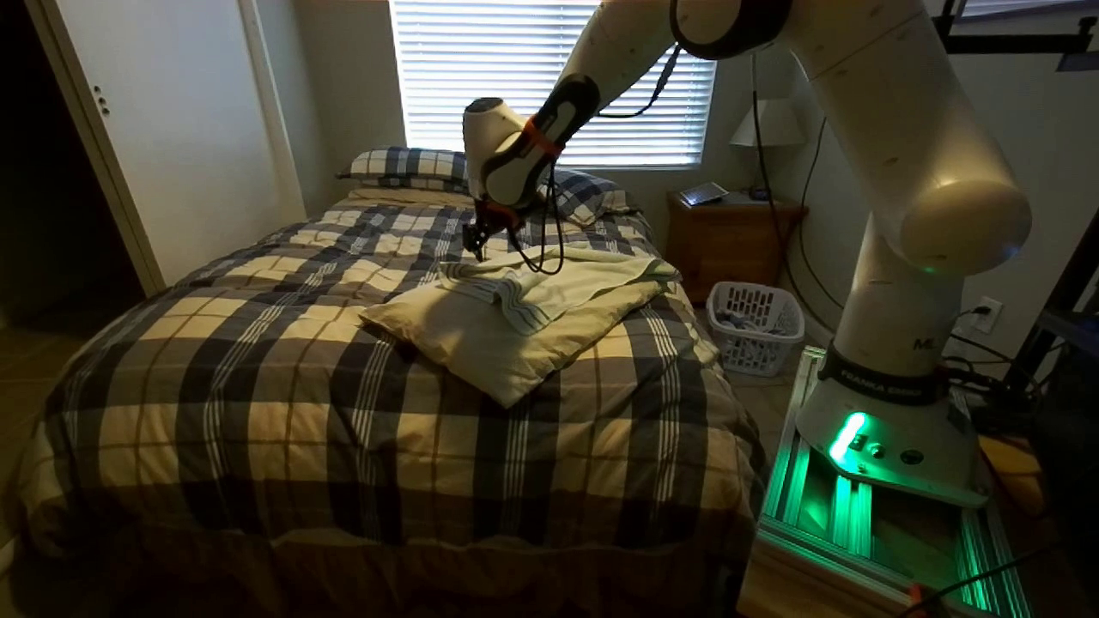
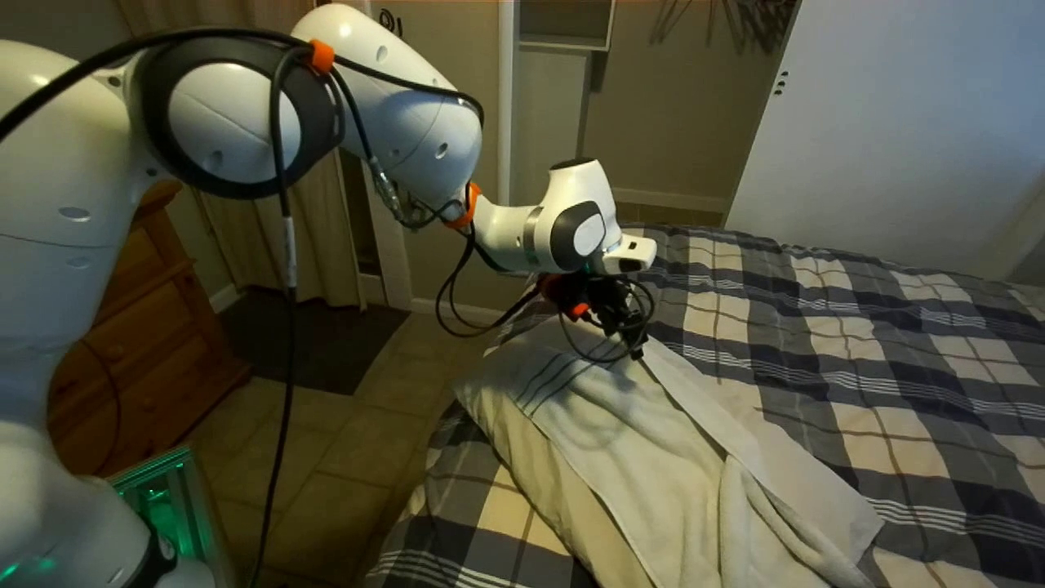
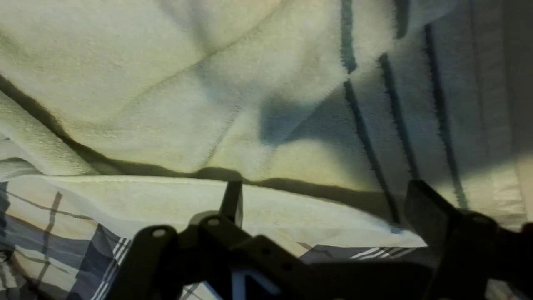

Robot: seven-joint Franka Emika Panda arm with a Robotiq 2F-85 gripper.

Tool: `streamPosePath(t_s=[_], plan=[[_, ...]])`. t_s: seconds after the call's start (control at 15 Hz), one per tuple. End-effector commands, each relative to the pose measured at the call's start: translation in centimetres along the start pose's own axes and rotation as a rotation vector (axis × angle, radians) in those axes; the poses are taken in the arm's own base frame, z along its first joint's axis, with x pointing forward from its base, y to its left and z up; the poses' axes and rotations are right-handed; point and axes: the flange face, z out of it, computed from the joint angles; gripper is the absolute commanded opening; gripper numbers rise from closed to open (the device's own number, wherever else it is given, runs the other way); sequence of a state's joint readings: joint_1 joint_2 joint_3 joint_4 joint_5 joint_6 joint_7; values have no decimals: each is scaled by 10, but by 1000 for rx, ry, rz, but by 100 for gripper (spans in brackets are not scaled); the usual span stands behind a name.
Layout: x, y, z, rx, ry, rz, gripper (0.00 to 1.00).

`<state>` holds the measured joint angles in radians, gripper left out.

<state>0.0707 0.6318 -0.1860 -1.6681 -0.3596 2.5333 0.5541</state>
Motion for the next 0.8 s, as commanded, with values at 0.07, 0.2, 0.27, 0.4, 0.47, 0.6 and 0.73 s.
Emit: streamPosePath(t_s=[0.07,0.2,0.27,0.4,0.47,0.6,0.73], plan=[[18,-24,20,87,-21,-16,100],[22,-36,23,109,-28,-7,100],[23,-42,24,115,-38,-2,100],[25,-53,27,115,-35,5,100],[27,-58,29,115,-37,6,100],[29,-66,34,118,-42,5,100],[29,-76,40,118,-49,5,100]])
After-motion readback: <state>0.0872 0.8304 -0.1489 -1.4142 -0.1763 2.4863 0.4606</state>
